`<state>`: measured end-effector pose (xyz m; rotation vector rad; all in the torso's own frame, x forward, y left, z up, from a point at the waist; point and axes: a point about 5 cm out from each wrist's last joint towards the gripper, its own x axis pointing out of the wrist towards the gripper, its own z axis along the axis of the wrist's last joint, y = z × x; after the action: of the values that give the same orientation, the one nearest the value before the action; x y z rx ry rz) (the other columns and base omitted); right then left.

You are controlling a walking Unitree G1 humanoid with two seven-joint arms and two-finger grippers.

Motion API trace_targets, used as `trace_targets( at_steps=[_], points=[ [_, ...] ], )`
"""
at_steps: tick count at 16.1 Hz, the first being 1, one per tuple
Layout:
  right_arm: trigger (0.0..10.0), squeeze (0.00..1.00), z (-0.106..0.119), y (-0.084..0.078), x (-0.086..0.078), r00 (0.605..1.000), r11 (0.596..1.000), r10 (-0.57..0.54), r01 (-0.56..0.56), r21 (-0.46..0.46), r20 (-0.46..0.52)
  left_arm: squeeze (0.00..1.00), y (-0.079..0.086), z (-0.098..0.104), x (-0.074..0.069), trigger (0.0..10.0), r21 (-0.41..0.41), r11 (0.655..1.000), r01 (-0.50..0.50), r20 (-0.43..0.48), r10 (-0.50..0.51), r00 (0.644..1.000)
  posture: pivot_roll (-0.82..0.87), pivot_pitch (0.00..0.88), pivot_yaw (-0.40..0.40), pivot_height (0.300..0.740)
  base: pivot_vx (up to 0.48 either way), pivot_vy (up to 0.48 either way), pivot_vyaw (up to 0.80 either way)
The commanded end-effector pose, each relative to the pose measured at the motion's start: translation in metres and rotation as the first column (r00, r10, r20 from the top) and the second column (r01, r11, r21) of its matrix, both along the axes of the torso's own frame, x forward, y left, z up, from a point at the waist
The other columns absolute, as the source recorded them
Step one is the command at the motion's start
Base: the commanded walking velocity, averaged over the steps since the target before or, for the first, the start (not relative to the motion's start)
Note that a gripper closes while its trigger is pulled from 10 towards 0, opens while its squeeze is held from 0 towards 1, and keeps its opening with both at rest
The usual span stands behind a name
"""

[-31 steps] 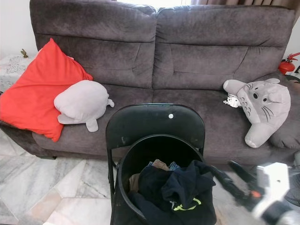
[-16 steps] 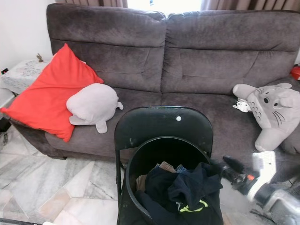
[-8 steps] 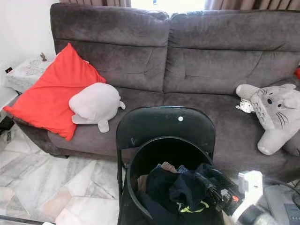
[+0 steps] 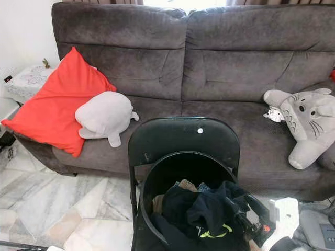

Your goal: Hang hanger

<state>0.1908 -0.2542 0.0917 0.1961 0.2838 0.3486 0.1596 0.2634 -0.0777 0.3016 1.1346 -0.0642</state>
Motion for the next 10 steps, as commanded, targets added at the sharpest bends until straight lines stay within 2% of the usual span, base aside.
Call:
trace_targets(
  at_steps=[1,7,10],
  points=[
    [10.0,0.0,0.001,0.0,-0.004,1.0,1.0,-0.031,0.031,-0.001,-0.005,0.0,0.008,0.0,-0.006,10.0,0.028,1.0,0.004,-0.027,-0.003,1.0,-0.1,0.095,0.092,0.74,0.0,0.0,0.0],
    [10.0,0.0,-0.006,0.007,-0.011,0.999,1.0,-0.007,0.008,0.022,-0.044,0.0,0.009,0.0,-0.007,10.0,0.028,1.0,0.01,-0.028,-0.009,1.0,-0.1,0.097,0.093,0.74,0.0,0.0,0.0],
    [10.0,0.0,-0.002,0.02,-0.015,0.998,0.997,0.046,-0.044,0.058,-0.034,0.0,0.009,0.0,-0.007,10.0,0.029,1.0,0.009,-0.03,-0.009,1.0,-0.1,0.099,0.093,0.74,0.0,0.0,0.0]
  ],
)
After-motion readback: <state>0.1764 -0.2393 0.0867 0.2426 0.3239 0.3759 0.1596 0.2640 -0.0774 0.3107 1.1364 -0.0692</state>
